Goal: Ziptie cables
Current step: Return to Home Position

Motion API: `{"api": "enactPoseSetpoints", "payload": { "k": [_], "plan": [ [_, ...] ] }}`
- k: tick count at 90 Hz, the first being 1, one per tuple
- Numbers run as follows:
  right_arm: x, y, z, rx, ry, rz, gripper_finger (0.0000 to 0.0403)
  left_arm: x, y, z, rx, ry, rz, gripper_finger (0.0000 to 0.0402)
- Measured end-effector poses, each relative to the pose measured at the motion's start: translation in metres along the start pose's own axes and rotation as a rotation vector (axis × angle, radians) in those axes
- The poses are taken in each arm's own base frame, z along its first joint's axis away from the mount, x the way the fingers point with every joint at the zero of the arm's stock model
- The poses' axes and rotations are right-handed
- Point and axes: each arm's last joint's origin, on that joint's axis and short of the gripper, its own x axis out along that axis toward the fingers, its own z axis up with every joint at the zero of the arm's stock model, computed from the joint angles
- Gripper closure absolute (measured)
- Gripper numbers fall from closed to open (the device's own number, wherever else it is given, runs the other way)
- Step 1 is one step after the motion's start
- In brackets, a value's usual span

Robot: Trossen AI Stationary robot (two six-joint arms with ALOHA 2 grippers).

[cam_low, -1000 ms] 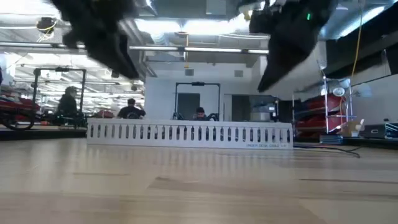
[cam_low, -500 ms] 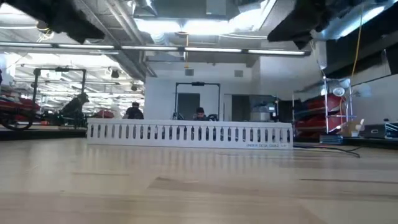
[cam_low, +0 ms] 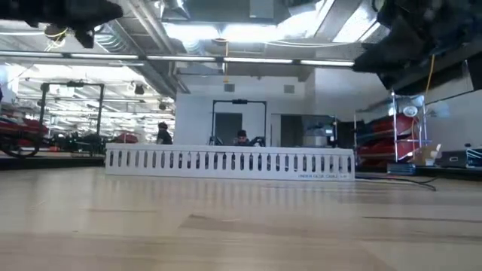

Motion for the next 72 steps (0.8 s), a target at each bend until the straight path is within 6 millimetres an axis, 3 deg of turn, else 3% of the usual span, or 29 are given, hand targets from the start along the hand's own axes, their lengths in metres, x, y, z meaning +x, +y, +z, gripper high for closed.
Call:
{"api": "enactPoseSetpoints", "payload": {
  "k": [13, 24, 53, 72],
  "plan": [
    [-0.005, -0.003, -0.009, -0.04, -0.094, 0.037, 0.0359, 0.005, 0.0, -0.029, -0.012, 0.029, 0.01, 0.039],
    [-0.011, -0.009, -0.027, -0.06, -0.15, 0.045, 0.0359, 0.004, 0.0, -0.039, -0.015, 0.066, 0.01, 0.039],
    [-0.032, -0.023, -0.06, -0.057, -0.341, 0.008, 0.0359, -0.001, 0.0, -0.042, -0.02, 0.099, -0.038, 0.0389],
    [-0.041, -0.026, -0.062, -0.075, -0.358, -0.057, 0.0359, -0.005, 0.0, -0.043, -0.057, 0.097, -0.083, 0.0389]
  ]
}}
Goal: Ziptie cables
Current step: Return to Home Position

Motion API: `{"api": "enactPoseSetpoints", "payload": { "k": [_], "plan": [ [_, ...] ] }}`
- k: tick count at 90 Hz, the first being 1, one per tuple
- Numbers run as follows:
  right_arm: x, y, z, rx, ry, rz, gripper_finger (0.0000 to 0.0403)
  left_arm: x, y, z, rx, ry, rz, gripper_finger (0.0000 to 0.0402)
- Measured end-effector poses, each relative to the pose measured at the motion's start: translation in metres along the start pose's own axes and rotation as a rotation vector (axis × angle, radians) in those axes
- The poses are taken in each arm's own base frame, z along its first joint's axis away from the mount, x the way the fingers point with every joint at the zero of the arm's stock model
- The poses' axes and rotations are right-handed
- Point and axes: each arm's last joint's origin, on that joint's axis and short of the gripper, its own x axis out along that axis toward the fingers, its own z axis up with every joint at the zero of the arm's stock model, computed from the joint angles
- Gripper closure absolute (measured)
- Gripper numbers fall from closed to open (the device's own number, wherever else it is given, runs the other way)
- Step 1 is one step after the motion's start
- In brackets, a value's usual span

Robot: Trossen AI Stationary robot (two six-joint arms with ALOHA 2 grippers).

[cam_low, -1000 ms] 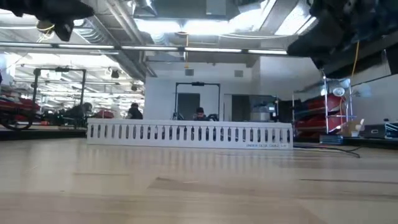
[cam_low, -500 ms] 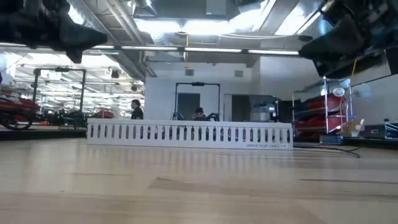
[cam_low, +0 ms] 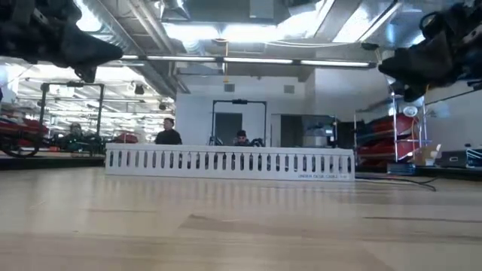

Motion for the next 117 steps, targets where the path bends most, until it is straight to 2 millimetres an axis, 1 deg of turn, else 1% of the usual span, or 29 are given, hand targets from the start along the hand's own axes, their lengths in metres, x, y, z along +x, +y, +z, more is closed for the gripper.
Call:
{"api": "enactPoseSetpoints", "payload": {
  "k": [13, 20, 24, 33, 58, 72, 95, 117],
  "plan": [
    [-0.005, 0.0, 0.006, -0.04, -0.073, 0.015, 0.0359, 0.002, -0.003, -0.001, -0.002, -0.05, -0.119, 0.0389],
    [-0.007, 0.0, 0.007, -0.039, -0.087, 0.016, 0.0359, 0.006, -0.003, -0.007, -0.018, -0.116, -0.142, 0.0389],
    [-0.008, -0.001, 0.007, -0.044, -0.092, 0.016, 0.0359, 0.008, -0.002, -0.014, -0.021, -0.121, -0.14, 0.0389],
    [-0.009, -0.001, 0.008, -0.061, -0.103, 0.015, 0.0359, 0.009, 0.001, -0.018, -0.019, -0.081, -0.115, 0.0389],
    [-0.009, -0.001, 0.005, -0.077, -0.068, 0.038, 0.0359, 0.01, 0.007, -0.021, -0.019, -0.052, -0.05, 0.0389],
    [-0.009, 0.0, 0.004, -0.1, -0.063, 0.038, 0.0359, 0.01, 0.008, -0.022, -0.007, -0.041, -0.046, 0.0389],
    [-0.008, 0.0, 0.003, -0.095, -0.051, 0.038, 0.0359, 0.01, 0.008, -0.023, -0.072, -0.023, -0.046, 0.0389],
    [-0.008, 0.0, 0.003, -0.094, -0.051, 0.038, 0.0359, 0.01, 0.008, -0.023, -0.075, -0.02, -0.046, 0.0389]
  ]
}}
